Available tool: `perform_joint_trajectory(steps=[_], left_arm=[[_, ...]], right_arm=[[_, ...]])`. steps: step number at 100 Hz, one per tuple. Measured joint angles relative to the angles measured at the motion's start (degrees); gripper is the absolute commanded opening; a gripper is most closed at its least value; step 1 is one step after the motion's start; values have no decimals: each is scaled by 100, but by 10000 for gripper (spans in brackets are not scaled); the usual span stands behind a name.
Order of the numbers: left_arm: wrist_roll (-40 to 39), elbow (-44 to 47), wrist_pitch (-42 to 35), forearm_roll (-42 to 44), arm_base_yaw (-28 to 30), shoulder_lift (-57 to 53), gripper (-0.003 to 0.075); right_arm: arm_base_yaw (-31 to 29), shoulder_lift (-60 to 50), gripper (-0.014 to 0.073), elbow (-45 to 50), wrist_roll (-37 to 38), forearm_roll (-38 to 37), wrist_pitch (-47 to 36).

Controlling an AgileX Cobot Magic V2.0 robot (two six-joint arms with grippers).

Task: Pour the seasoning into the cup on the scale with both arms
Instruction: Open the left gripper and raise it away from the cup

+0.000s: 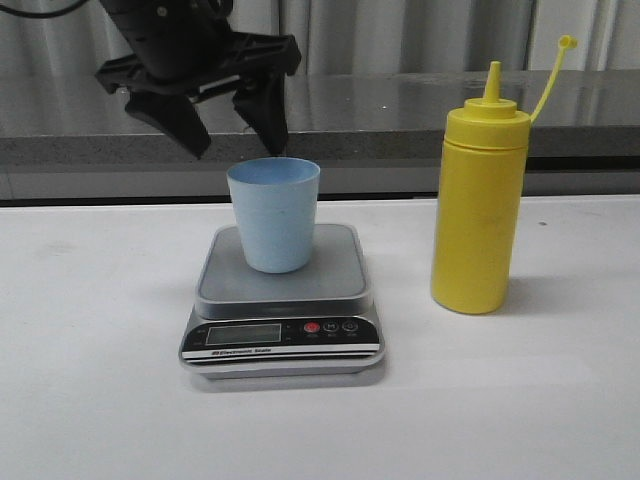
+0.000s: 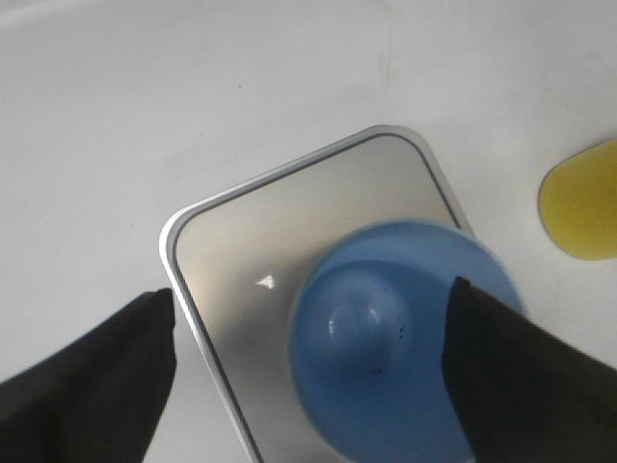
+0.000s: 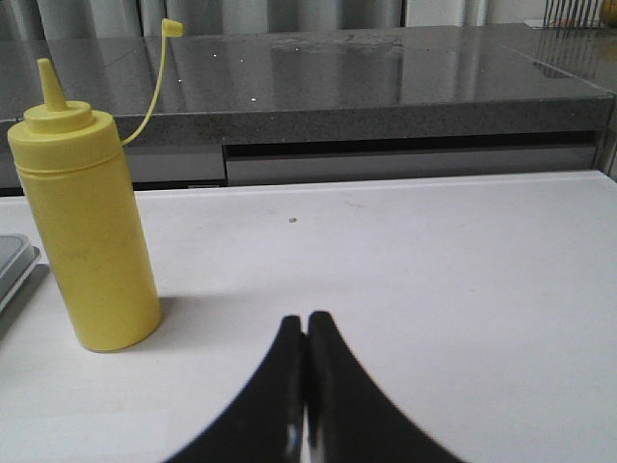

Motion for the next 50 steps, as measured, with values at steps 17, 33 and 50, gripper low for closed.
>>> perform_joint_trajectory(steps=[17,33,50], left_arm=[[-12,130,-183,0,0,-412,532],[-23,581,-573,0,0,-892,532],[-117,1364,-1227,0,90,-1623,532]], right_arm=[[0,0,-66,0,0,0,0],[0,0,-66,0,0,0,0],[0,0,-66,0,0,0,0]])
